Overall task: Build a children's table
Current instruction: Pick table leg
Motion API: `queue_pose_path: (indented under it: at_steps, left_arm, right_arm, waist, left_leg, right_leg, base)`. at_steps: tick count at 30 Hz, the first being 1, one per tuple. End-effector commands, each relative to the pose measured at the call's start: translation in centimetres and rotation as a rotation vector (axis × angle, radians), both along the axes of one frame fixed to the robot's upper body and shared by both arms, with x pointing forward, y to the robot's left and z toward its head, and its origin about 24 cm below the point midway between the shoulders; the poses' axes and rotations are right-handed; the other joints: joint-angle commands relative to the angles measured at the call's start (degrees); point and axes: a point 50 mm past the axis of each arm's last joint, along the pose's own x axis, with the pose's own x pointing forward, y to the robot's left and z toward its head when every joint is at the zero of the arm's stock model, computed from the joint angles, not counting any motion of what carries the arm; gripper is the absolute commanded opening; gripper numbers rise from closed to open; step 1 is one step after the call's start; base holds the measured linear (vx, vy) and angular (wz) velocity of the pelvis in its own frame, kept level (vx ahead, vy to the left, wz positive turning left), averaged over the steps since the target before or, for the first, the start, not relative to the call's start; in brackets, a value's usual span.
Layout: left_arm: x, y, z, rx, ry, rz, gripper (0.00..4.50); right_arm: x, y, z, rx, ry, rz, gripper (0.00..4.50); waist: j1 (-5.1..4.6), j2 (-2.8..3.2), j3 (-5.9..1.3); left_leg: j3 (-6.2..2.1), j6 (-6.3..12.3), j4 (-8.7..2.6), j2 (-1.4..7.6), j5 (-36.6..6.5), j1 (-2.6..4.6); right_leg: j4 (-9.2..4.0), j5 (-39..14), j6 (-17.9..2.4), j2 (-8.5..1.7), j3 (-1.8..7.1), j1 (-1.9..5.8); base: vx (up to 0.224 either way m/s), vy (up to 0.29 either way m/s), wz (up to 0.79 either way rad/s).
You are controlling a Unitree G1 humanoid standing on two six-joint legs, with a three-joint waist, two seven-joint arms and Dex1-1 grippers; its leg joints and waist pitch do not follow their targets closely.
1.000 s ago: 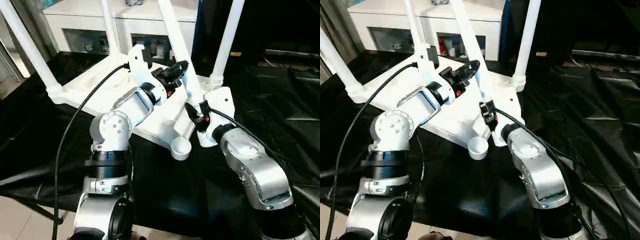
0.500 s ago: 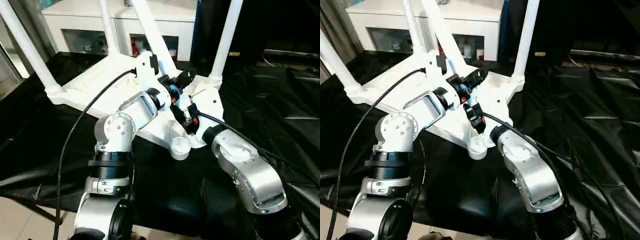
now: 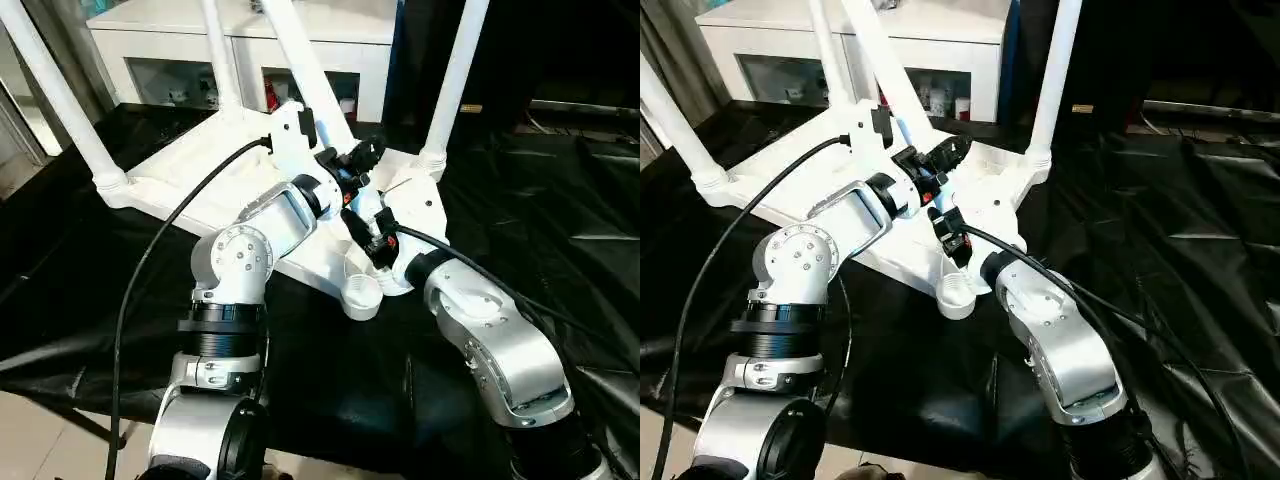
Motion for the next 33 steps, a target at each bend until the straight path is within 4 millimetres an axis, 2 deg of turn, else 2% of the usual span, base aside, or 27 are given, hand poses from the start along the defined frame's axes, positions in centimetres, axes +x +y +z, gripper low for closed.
queue_pose_path:
  at_steps: [1,3,6,7,9,10,12,13,16,18,28,29,33]
  left_arm:
    - [-0.3,-0.2,0.3,0.007,-0.035,-0.032,1.85]
    - [-0.4,0.0,0.6,0.037,-0.090,-0.089,1.85]
    - [-0.7,0.1,0.8,0.066,-0.129,-0.160,1.85]
    - [-0.9,0.2,0.9,0.072,-0.146,-0.199,1.85]
    - [-1.7,0.3,1.2,0.081,-0.198,-0.349,1.85]
    - [-1.9,0.4,1.3,0.080,-0.206,-0.378,1.85]
    - [-2.3,0.4,1.4,0.086,-0.226,-0.436,1.85]
    - [-2.7,0.5,1.5,0.083,-0.240,-0.480,1.85]
    - [-3.3,0.6,1.8,0.071,-0.263,-0.564,1.85]
    - [-3.9,0.7,2.0,0.061,-0.282,-0.632,1.85]
    - [-4.0,1.2,2.4,0.032,-0.300,-0.661,1.84]
    - [-4.0,1.3,2.4,0.029,-0.301,-0.661,1.84]
    - [-3.8,1.6,2.7,0.010,-0.307,-0.660,1.84]
  right_arm:
    - [-0.1,0.1,0.8,0.057,-0.005,0.051,2.82]
    - [-0.3,-0.7,1.1,0.098,0.051,0.131,3.00]
    - [-0.6,-1.6,1.4,0.116,0.098,0.225,3.03]
    - [-0.8,-2.1,1.6,0.116,0.104,0.256,3.03]
    - [-1.1,-3.8,2.2,0.160,0.161,0.346,3.03]
    - [-1.2,-4.1,2.3,0.169,0.172,0.364,3.03]
    - [-1.3,-4.6,2.4,0.185,0.205,0.393,3.03]
    - [-1.4,-4.9,2.4,0.190,0.222,0.412,3.03]
    - [-1.4,-5.5,2.1,0.190,0.280,0.439,3.03]
    - [-1.4,-5.8,2.0,0.215,0.324,0.461,3.03]
    - [-2.2,-5.6,1.1,0.183,0.423,0.532,3.03]
    - [-2.3,-5.6,1.0,0.173,0.431,0.535,2.75]
    - [-2.6,-5.8,0.7,0.149,0.456,0.548,2.50]
  waist:
    - [0.03,-0.87,-4.11]
    - [0.11,-0.86,-4.15]
    - [0.23,-0.85,-4.20]
    - [0.38,-0.79,-4.21]
    - [0.47,-1.18,-4.24]
    - [0.73,-0.90,-4.34]
    - [0.69,-0.86,-4.29]
    - [0.60,-1.32,-4.24]
    - [0.71,-1.18,-4.16]
    - [0.58,-1.39,-3.99]
    - [1.05,-1.52,-4.07]
    - [1.20,-1.56,-4.10]
    - [1.76,-1.60,-4.21]
  left_leg:
    - [-3.17,1.40,-4.06,5.54,-7.8,1.38]
    - [-3.18,1.59,-4.04,5.54,-7.7,1.40]
    - [-3.22,2.10,-4.03,5.64,-7.1,1.41]
    - [-3.13,2.34,-3.90,5.68,-6.0,1.36]
    - [-3.04,2.81,-3.86,5.59,-5.9,1.45]
    - [-3.03,2.97,-3.71,5.71,-5.2,1.39]
    - [-2.97,2.94,-3.64,5.67,-4.9,1.38]
    - [-2.88,3.10,-3.65,5.55,-5.2,1.38]
    - [-2.95,2.86,-3.63,5.54,-5.3,1.32]
    - [-2.84,2.01,-3.66,5.39,-6.6,1.39]
    - [-2.85,1.05,-3.73,5.38,-6.8,1.56]
    - [-2.82,1.14,-3.71,5.32,-6.6,1.45]
    - [-2.85,1.46,-3.65,5.39,-5.7,1.43]
  right_leg:
    - [-3.67,-12.8,-6.0,-6.77,4.30,2.69]
    - [-3.60,-12.5,-6.0,-6.77,4.32,2.73]
    - [-3.39,-11.9,-5.7,-6.63,4.30,2.84]
    - [-3.24,-10.9,-6.2,-6.72,4.34,2.75]
    - [-3.27,-11.3,-6.6,-6.90,4.37,2.95]
    - [-2.98,-11.3,-7.0,-6.98,4.40,2.97]
    - [-3.09,-11.4,-7.5,-6.87,4.26,2.78]
    - [-3.23,-12.5,-7.8,-6.93,4.22,2.89]
    - [-3.30,-14.7,-7.5,-6.94,4.15,2.88]
    - [-3.79,-18.2,-6.8,-6.98,4.14,2.74]
    - [-4.00,-19.7,-5.1,-6.85,4.12,2.56]
    - [-4.01,-19.7,-5.1,-6.96,4.14,2.61]
    - [-3.83,-18.7,-5.0,-6.91,4.14,2.61]
  base:
    - [0.000,0.000,0.00]
    - [0.000,0.000,0.00]
    - [0.000,0.000,0.00]
    - [0.000,0.000,0.00]
    - [0.000,0.000,0.00]
    - [0.000,0.000,0.00]
    - [0.000,0.000,0.00]
    - [0.000,0.000,0.00]
    - [0.000,0.000,0.00]
    - [0.000,0.000,0.00]
    - [0.000,0.000,0.00]
    - [0.000,0.000,0.00]
    - [0.000,0.000,0.00]
